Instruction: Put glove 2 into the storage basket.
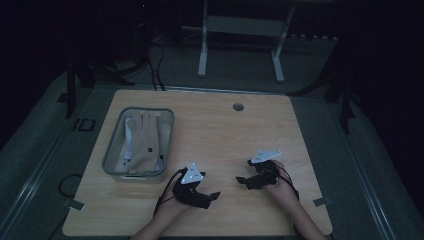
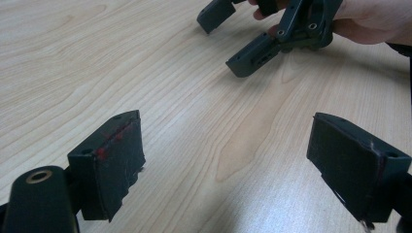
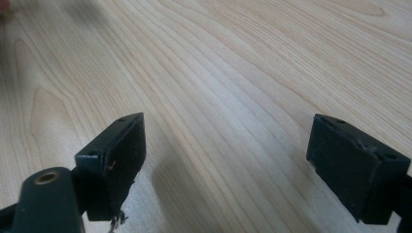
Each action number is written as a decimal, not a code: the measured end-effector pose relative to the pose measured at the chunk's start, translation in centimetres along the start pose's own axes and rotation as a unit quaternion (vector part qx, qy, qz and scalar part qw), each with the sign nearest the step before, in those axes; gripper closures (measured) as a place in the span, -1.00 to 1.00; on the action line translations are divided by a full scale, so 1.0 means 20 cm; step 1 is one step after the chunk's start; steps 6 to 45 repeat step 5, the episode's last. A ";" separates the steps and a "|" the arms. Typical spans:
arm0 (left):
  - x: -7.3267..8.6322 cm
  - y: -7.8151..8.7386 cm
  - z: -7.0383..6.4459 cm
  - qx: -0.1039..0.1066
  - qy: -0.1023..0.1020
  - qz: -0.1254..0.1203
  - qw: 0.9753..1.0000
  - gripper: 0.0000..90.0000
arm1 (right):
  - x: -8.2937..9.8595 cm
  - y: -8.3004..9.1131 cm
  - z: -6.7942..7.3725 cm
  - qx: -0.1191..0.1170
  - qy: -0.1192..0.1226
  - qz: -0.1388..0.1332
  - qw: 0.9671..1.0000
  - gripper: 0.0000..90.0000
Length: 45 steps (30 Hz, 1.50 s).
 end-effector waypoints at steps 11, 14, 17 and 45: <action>0.00 0.00 0.00 0.001 0.000 0.000 1.000 -0.70 | 0.00 0.00 -0.01 0.003 -0.001 -0.002 1.000 -0.68; 0.00 0.00 0.00 0.001 0.000 0.000 1.000 -0.70 | 0.00 0.00 -0.01 0.003 -0.001 -0.002 1.000 -0.68; 0.00 0.00 0.00 0.001 0.000 0.000 1.000 -0.70 | 0.00 0.00 -0.01 0.003 -0.001 -0.002 1.000 -0.68; 0.00 0.00 0.00 0.001 0.000 0.000 1.000 -0.70 | 0.00 0.00 -0.01 0.003 -0.001 -0.002 1.000 -0.68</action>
Point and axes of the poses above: each handheld gripper's, and its own axes: y roughly backward along the jaws, x roughly out of its underside, z roughly to its left, the point moved 8 cm from there along -y, roughly forward along the jaws, and after that the axes turned 14 degrees about x, right-handed, at the moved point
